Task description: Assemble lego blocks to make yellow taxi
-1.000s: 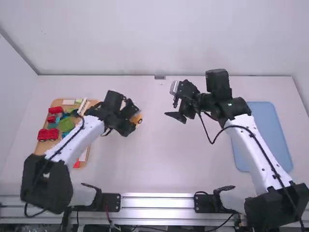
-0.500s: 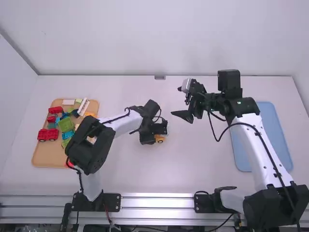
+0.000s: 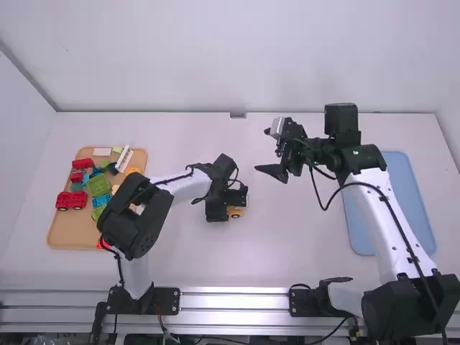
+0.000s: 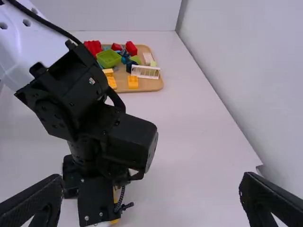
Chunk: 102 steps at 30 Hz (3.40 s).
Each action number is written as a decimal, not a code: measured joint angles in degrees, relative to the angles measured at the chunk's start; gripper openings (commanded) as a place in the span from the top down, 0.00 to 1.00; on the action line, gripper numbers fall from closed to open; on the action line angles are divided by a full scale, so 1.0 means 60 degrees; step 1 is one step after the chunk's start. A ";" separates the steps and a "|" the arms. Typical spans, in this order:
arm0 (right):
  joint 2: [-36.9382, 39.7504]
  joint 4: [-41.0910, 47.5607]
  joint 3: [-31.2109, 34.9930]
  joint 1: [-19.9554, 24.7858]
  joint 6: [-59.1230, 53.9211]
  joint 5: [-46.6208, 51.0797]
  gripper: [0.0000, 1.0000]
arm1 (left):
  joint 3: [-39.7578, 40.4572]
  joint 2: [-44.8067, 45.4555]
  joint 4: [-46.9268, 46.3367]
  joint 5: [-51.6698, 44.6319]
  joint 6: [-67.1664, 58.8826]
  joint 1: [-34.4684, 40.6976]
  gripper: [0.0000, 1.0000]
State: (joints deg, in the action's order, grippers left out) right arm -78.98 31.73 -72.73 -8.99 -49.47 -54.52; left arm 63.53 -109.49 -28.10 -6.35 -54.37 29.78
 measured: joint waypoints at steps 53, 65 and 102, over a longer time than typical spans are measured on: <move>-0.1843 -0.3756 0.0011 -0.2652 0.1931 0.1530 0.01 | 0.1126 0.3974 -0.3745 0.2827 1.3653 -0.9428 0.01; -0.1843 -0.3770 0.0011 -0.2652 0.1923 0.1920 0.01 | 0.1235 0.3836 -0.2969 0.0594 1.2043 -1.1264 0.01; -0.1843 -0.3825 0.0011 -0.2761 0.1967 0.2634 0.01 | 0.2055 0.0641 -0.2506 0.0980 0.7730 -0.9635 0.48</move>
State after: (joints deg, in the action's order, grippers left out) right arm -90.04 8.78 -72.66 -25.56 -37.67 -38.72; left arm 75.85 -105.65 -43.13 -0.47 -7.99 -28.03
